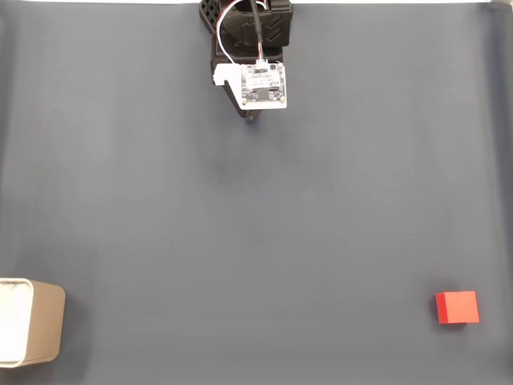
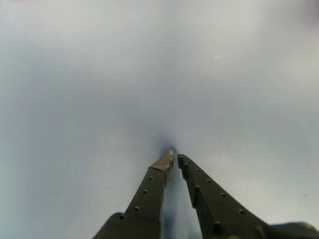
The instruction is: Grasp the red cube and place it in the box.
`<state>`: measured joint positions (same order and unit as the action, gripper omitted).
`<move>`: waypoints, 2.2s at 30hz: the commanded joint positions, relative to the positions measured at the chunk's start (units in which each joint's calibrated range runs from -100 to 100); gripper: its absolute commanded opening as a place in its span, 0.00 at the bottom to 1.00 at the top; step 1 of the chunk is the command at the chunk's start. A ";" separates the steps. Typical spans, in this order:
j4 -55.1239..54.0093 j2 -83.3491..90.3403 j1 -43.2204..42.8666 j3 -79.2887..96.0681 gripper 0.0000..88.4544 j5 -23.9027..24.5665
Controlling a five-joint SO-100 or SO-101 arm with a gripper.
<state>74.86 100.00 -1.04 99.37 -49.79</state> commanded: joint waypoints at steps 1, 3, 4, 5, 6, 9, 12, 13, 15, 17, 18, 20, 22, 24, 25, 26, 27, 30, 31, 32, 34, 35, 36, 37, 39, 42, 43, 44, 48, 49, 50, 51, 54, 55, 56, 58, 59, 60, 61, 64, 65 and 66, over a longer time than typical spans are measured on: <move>0.96 -0.09 0.47 0.45 0.00 1.37; 0.96 -0.09 0.47 0.45 0.00 1.37; 0.96 -0.09 0.47 0.45 0.00 1.37; 0.96 -0.09 0.47 0.45 0.00 1.37; 0.96 -0.09 0.47 0.45 0.00 1.37; 0.96 -0.09 0.47 0.45 0.00 1.61; 0.88 -0.09 0.47 0.45 0.00 1.71; 0.88 -0.09 0.47 0.45 0.00 1.71; 0.88 -0.09 0.47 0.45 0.00 1.51; 0.88 -0.09 0.47 0.45 0.00 1.37; 0.88 -0.09 0.47 0.45 0.00 1.37; 0.88 -0.09 0.47 0.45 0.00 1.37; 0.88 -0.09 0.47 0.45 0.00 1.37; 0.88 -0.09 0.47 0.45 0.00 1.47; 0.88 -0.09 0.47 0.45 0.00 1.47; 0.88 -0.09 0.47 0.45 0.00 1.47; 0.88 -0.09 0.47 0.45 0.00 1.47; 0.88 -0.09 0.47 0.45 0.00 1.42; 0.88 -0.09 0.47 0.45 0.00 1.42; 0.88 -0.09 0.47 0.45 0.00 1.47; 0.88 -0.09 0.47 0.45 0.00 1.56; 0.88 -0.09 0.47 0.45 0.00 1.56; 0.88 -0.09 0.47 0.45 0.00 1.61; 0.88 -0.09 0.47 0.45 0.00 1.61; 0.88 -0.09 0.47 0.45 0.00 1.76; 0.88 -0.09 0.47 0.45 0.00 1.90; 0.88 -0.09 0.47 0.45 0.00 1.90; 0.88 -0.09 0.47 0.45 0.00 1.90; 0.88 -0.09 0.47 0.45 0.00 1.90; 0.88 -0.09 0.47 0.45 0.00 1.86; 0.88 -0.09 0.47 0.45 0.00 1.86; 0.88 -0.09 0.47 0.45 0.00 1.86; 0.88 -0.09 0.47 0.45 0.00 1.81; 0.88 -0.09 0.47 0.45 0.00 1.81; 0.88 -0.09 0.47 0.45 0.00 1.71; 0.63 -0.09 0.47 0.45 0.00 1.51; 0.14 -0.09 0.54 0.45 0.00 1.51; -0.68 -0.09 0.68 0.45 0.00 1.47; -1.58 -0.09 0.83 0.45 0.00 1.42; -4.45 -0.09 1.11 0.45 0.00 1.47; -5.35 -0.09 1.25 0.45 0.00 1.47; -6.25 -0.26 1.32 0.45 0.00 1.47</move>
<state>71.44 100.00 -1.04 99.37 -48.86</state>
